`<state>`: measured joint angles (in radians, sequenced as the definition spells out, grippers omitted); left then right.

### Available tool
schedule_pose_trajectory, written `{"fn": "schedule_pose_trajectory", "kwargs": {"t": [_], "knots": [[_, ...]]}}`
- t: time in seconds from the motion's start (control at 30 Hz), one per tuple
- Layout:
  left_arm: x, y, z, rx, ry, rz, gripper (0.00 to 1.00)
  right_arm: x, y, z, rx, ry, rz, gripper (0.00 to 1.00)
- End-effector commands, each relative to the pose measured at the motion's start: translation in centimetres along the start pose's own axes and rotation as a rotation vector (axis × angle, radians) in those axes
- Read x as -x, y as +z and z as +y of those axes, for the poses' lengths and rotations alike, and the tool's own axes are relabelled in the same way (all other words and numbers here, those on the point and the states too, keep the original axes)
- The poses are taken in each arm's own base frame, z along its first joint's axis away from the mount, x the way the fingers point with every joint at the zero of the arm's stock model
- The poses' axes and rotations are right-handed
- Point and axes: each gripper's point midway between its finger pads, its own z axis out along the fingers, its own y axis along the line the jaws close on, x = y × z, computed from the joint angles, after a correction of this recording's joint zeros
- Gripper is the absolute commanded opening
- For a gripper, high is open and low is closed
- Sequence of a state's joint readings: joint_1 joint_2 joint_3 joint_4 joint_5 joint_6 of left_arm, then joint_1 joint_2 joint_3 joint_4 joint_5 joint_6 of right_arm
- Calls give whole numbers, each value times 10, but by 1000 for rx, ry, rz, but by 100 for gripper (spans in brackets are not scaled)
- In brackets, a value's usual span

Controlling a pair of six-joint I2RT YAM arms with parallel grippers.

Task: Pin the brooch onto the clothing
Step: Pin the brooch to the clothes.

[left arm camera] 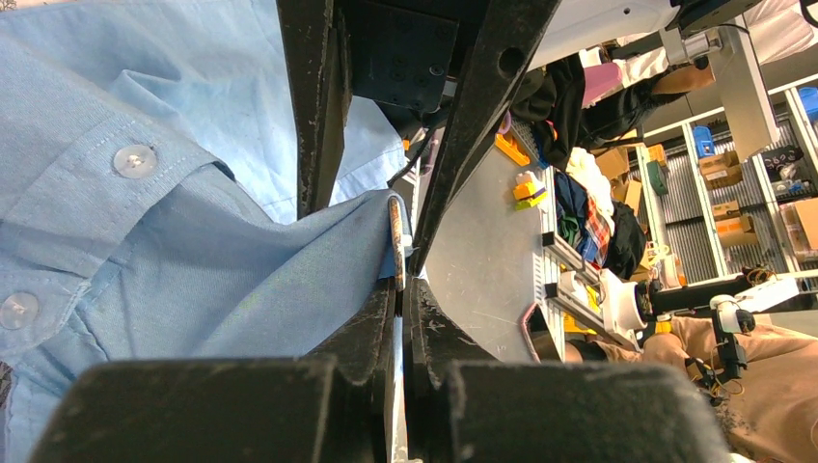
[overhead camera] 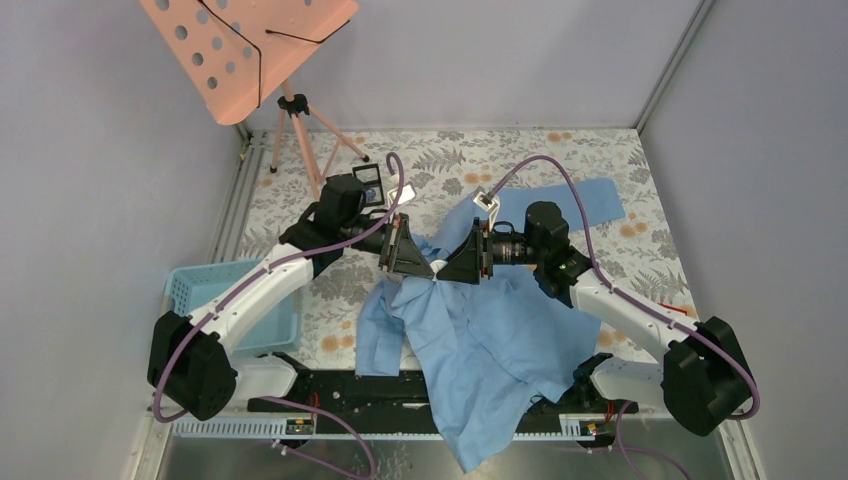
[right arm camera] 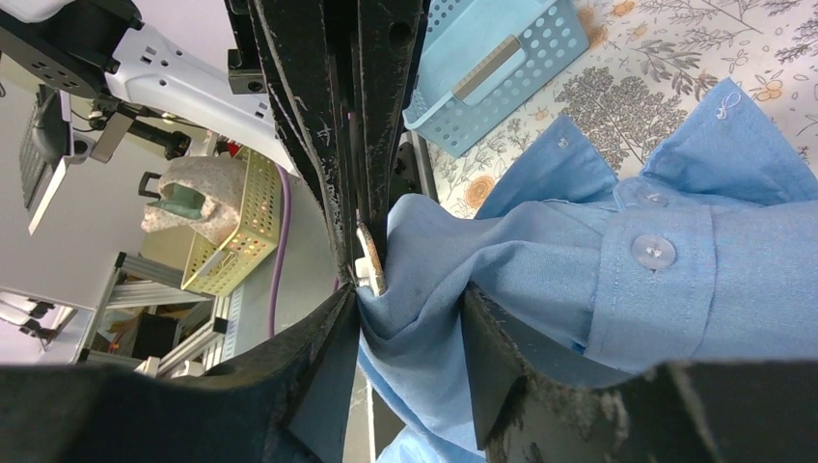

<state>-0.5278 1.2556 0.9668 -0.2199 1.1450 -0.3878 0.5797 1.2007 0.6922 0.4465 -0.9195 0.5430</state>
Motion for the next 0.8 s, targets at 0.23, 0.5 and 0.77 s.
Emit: {"fn": "schedule_pose_trajectory", "kwargs": {"t": [0.23, 0.5, 0.77], "knots": [[10, 0, -40, -124, 155, 6, 0, 13, 4, -5, -21, -3, -22, 44], [9, 1, -39, -125, 150, 10, 0, 10, 7, -15, -59, 36, -13, 40], [9, 0, -40, -126, 156, 9, 0, 9, 7, -24, -101, 71, -26, 38]]}}
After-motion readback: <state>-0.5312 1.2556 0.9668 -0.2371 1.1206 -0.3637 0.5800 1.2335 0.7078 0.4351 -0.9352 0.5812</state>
